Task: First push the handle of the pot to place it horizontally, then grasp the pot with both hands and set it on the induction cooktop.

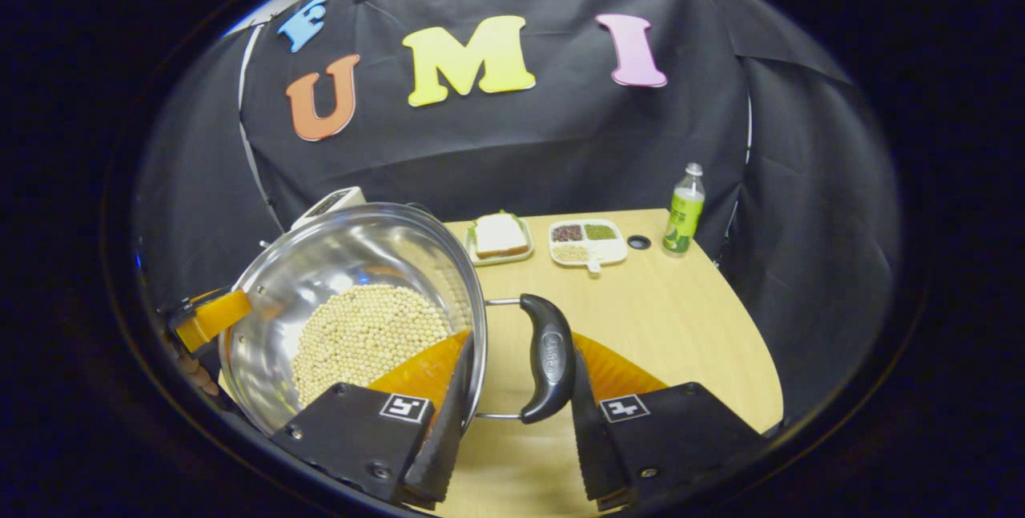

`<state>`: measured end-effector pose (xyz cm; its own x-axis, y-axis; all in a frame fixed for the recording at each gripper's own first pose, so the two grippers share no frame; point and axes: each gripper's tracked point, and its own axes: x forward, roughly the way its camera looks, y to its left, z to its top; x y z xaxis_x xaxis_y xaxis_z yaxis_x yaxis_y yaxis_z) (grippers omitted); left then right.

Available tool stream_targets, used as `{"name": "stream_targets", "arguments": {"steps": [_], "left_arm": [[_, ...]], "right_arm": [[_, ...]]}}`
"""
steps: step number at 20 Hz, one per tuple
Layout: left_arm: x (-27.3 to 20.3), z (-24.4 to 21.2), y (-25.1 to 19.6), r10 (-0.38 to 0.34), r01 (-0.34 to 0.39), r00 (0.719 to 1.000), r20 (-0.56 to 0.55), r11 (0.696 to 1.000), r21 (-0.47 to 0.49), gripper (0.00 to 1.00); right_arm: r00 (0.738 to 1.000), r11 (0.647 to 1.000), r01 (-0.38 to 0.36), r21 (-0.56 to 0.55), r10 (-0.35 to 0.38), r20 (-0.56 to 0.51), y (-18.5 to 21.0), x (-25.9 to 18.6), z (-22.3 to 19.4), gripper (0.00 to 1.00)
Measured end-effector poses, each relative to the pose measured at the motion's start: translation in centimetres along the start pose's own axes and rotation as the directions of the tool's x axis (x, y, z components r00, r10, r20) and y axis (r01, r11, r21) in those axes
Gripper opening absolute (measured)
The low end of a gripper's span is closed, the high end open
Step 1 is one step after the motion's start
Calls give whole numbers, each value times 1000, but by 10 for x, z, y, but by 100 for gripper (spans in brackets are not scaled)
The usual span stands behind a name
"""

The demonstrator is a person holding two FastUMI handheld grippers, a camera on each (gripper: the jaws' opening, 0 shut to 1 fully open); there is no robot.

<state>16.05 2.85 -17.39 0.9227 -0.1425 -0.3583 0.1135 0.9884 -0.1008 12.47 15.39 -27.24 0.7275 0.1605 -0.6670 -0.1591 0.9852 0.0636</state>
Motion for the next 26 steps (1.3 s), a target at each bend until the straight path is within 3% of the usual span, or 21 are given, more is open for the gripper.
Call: {"name": "stream_targets", "arguments": {"steps": [9,18,26], "left_arm": [[-2,29,73,103,-102,994,40,995,-19,53],[48,-29,133,152,-158,984,-92,986,-59,54],[81,-65,150,170,-182,971,-171,982,-58,53]], "right_arm": [[997,997,-72,-39,73,12,85,31,31,64],[995,994,-73,-83,67,-74,131,108,-4,64],[986,995,-76,-67,65,-154,135,157,-41,63]]}}
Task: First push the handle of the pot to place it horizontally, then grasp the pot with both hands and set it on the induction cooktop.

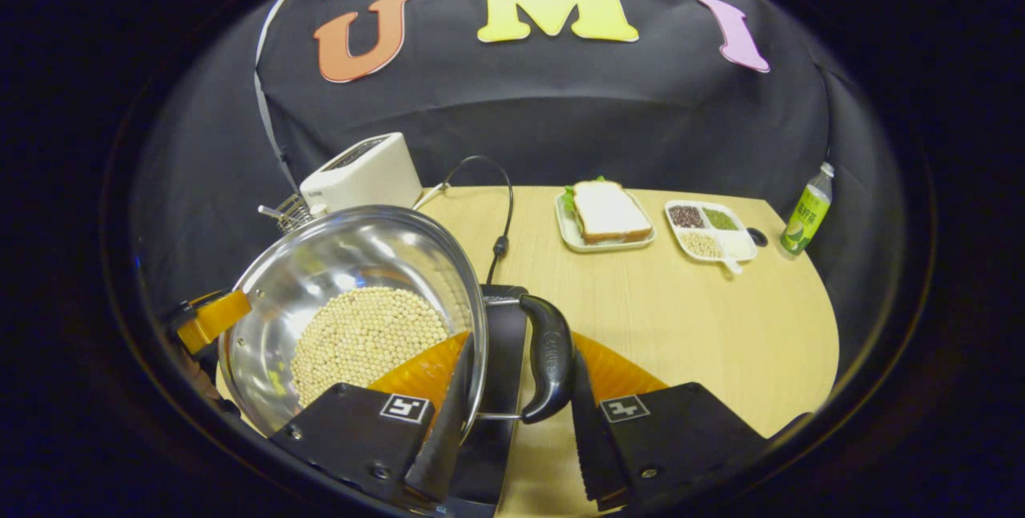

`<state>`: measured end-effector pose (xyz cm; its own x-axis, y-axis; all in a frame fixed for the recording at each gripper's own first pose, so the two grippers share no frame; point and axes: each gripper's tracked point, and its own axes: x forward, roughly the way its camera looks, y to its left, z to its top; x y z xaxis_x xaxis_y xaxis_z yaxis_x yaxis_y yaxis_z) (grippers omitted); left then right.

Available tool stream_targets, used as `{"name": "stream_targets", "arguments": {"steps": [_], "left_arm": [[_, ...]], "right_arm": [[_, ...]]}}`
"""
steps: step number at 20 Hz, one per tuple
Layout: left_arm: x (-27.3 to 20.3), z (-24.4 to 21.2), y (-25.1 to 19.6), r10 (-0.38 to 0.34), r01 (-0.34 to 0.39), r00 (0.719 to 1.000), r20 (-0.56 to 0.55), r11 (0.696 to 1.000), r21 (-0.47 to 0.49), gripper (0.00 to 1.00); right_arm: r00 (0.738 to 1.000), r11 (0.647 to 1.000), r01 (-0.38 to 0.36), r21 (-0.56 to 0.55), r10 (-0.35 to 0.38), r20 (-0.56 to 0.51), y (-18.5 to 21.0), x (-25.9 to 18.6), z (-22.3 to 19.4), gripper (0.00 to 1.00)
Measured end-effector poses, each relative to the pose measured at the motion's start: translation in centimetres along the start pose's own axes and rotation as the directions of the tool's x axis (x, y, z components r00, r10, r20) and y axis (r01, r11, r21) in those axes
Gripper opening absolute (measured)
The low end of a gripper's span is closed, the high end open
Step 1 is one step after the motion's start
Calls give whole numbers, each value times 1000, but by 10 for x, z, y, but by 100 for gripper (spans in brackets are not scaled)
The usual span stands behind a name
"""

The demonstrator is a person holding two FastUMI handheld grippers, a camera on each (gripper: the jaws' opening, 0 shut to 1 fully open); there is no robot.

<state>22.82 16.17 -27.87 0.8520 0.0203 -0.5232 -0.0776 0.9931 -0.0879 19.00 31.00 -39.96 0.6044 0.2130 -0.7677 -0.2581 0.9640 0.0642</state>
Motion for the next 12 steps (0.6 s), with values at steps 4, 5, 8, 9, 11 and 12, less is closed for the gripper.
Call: {"name": "stream_targets", "arguments": {"steps": [4,5,8,9,11,12], "left_arm": [[12,-9,-1,-1,1,1000,-1,1000,-8,53],[11,-10,0,-1,1,1000,6,1000,-11,54],[15,-8,0,-3,3,999,43,1000,9,54],[15,-9,0,-4,4,999,43,1000,4,53],[15,-10,-1,-8,8,999,38,1000,-7,54],[15,-11,-1,-8,8,999,38,1000,-4,53]], "right_arm": [[1000,1000,2,10,-2,-2,-3,13,-10,64],[1000,1000,0,16,0,24,-3,12,-7,64],[998,1000,2,16,-3,56,-3,16,-6,64],[998,1000,-2,22,1,60,-3,16,-6,63],[998,1000,1,20,-2,60,-3,16,-6,63],[998,1000,4,16,-5,59,-2,16,-6,63]]}}
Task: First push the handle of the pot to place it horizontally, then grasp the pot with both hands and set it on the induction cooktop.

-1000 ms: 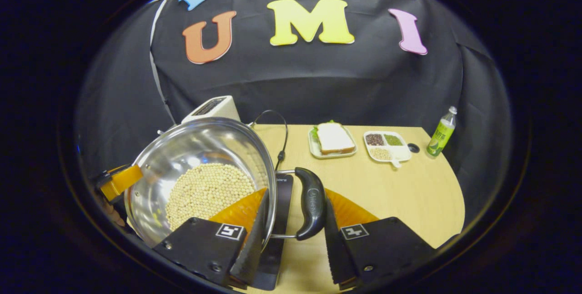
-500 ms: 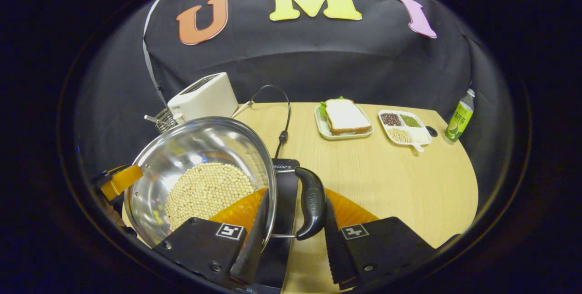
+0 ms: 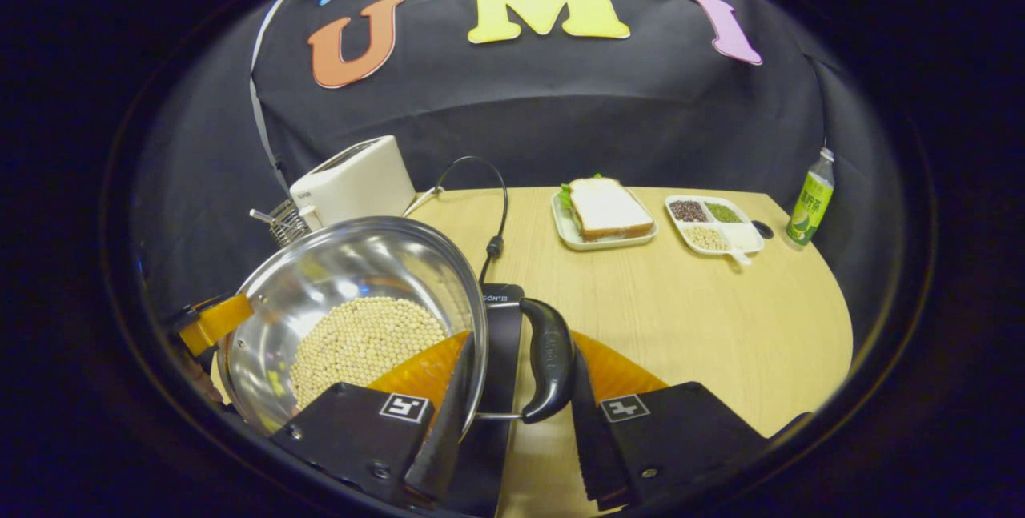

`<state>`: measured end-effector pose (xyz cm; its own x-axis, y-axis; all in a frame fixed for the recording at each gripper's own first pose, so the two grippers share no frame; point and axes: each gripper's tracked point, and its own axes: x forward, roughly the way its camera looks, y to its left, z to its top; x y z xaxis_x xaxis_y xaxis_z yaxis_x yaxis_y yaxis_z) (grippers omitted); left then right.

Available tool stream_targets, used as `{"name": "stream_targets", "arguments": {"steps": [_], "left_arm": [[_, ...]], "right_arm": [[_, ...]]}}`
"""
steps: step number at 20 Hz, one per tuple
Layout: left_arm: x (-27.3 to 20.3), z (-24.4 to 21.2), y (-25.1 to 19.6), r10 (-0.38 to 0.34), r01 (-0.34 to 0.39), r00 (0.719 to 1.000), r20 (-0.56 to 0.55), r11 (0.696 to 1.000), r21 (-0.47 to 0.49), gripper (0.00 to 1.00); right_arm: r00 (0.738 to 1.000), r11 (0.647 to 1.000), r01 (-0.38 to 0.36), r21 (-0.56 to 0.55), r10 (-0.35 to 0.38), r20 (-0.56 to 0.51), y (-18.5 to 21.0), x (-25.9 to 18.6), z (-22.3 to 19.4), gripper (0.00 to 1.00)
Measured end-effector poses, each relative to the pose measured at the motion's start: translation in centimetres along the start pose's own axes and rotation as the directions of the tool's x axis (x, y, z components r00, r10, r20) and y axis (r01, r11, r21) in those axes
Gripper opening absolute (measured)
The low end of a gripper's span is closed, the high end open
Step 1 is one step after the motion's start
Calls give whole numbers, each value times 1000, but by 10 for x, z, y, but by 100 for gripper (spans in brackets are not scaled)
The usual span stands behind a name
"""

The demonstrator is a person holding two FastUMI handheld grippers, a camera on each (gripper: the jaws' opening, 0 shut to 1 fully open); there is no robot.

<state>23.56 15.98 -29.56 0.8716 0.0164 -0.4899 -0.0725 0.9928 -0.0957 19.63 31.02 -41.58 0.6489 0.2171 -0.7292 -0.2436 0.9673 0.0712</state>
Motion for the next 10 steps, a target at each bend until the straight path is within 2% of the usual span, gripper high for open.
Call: {"name": "stream_targets", "arguments": {"steps": [1,2,3,7,10], "left_arm": [[1,1,0,0,0,1000,-1,1000,4,44],[1,1,0,-1,1,1000,-3,1000,9,43],[2,1,0,-3,3,1000,-1,1000,3,55],[2,-1,2,-21,22,1000,4,999,-24,60],[1,-1,9,-20,20,1000,15,1000,-15,66]], "right_arm": [[1000,1000,0,6,0,2,0,0,0,63],[1000,1000,-4,18,3,12,0,0,1,63],[1000,1000,-10,27,10,19,0,0,2,64],[997,996,-39,79,34,62,-1,-4,4,67],[979,995,-63,83,45,198,-7,-15,30,70]]}}
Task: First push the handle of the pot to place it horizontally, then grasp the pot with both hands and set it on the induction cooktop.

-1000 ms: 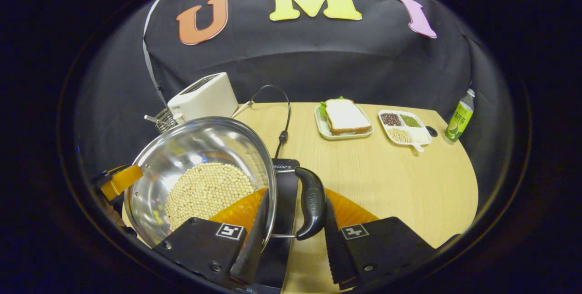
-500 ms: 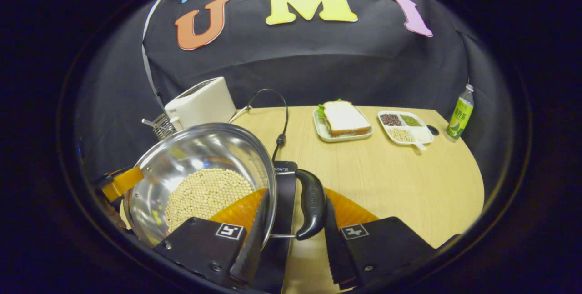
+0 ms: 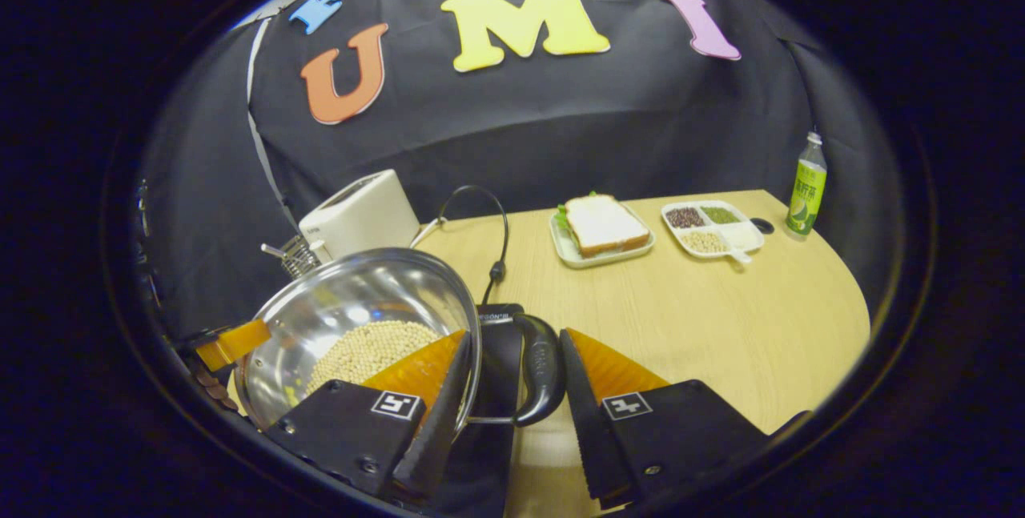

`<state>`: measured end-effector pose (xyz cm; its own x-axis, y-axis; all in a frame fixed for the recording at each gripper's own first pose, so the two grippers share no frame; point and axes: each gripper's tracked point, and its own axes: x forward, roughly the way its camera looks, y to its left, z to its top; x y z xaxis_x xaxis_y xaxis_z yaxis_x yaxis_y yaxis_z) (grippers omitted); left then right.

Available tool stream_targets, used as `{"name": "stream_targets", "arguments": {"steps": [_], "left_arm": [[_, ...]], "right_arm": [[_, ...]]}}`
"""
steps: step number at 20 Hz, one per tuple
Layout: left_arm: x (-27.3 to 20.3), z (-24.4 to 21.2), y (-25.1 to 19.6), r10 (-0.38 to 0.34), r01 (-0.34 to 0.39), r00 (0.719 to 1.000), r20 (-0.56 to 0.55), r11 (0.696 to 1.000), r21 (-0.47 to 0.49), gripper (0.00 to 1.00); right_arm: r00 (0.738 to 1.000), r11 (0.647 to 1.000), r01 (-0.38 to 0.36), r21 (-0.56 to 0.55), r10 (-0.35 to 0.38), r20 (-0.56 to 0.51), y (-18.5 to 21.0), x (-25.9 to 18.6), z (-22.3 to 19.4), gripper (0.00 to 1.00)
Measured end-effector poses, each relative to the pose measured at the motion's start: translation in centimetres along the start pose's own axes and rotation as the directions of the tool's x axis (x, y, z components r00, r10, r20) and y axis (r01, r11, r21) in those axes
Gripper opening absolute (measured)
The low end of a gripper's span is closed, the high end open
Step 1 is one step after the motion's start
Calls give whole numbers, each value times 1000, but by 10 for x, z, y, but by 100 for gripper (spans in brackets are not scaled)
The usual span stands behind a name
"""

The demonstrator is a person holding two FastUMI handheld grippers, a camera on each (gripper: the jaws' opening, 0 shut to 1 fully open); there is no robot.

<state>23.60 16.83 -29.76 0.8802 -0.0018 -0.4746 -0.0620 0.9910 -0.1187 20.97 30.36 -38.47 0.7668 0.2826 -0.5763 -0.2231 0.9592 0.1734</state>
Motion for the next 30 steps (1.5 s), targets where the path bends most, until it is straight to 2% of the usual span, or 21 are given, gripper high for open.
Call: {"name": "stream_targets", "arguments": {"steps": [1,2,3,4,5,7,8,12,13,14,20,23,27,30], "left_arm": [[-1,0,3,2,-2,1000,-1,1000,-7,67],[-3,1,5,8,-8,1000,-1,1000,-15,73],[-2,1,8,13,-13,1000,10,1000,-14,80],[-6,3,9,16,-15,1000,22,1000,-19,94],[-12,5,9,19,-18,999,32,1000,-20,99],[-26,16,14,43,-42,996,84,999,-18,98],[-36,25,16,51,-49,992,119,998,-27,98],[-86,49,10,57,-39,975,214,996,-85,95],[-100,52,8,58,-38,970,237,995,-91,95],[-116,56,4,56,-32,963,263,995,-95,96],[-198,78,-35,14,2,938,346,999,-45,95],[-226,93,-56,-4,5,925,381,1000,0,95],[-267,109,-90,-28,17,906,422,999,32,95],[-297,106,-106,5,-39,904,428,997,71,95]], "right_arm": [[999,1000,17,-14,-16,51,-8,-7,12,70],[996,1000,12,-29,-10,91,-8,-13,21,76],[993,999,6,-36,-2,117,-8,-23,27,81],[989,999,-16,-37,21,148,-7,-35,32,87],[984,998,-40,-37,46,174,-5,-49,37,88],[973,997,-57,-57,69,219,-7,-80,42,95],[967,997,-22,-74,40,250,-17,-99,44,98],[923,985,76,-154,-11,385,-29,-173,47,98],[915,982,96,-161,-23,403,-31,-189,45,95],[909,980,110,-166,-31,417,-35,-207,42,96],[885,981,149,-127,-75,459,-64,-303,36,97],[867,976,191,-106,-117,484,-88,-341,42,96],[845,979,198,-56,-142,515,-108,-382,47,96],[834,977,211,-23,-167,525,-122,-414,47,97]]}}
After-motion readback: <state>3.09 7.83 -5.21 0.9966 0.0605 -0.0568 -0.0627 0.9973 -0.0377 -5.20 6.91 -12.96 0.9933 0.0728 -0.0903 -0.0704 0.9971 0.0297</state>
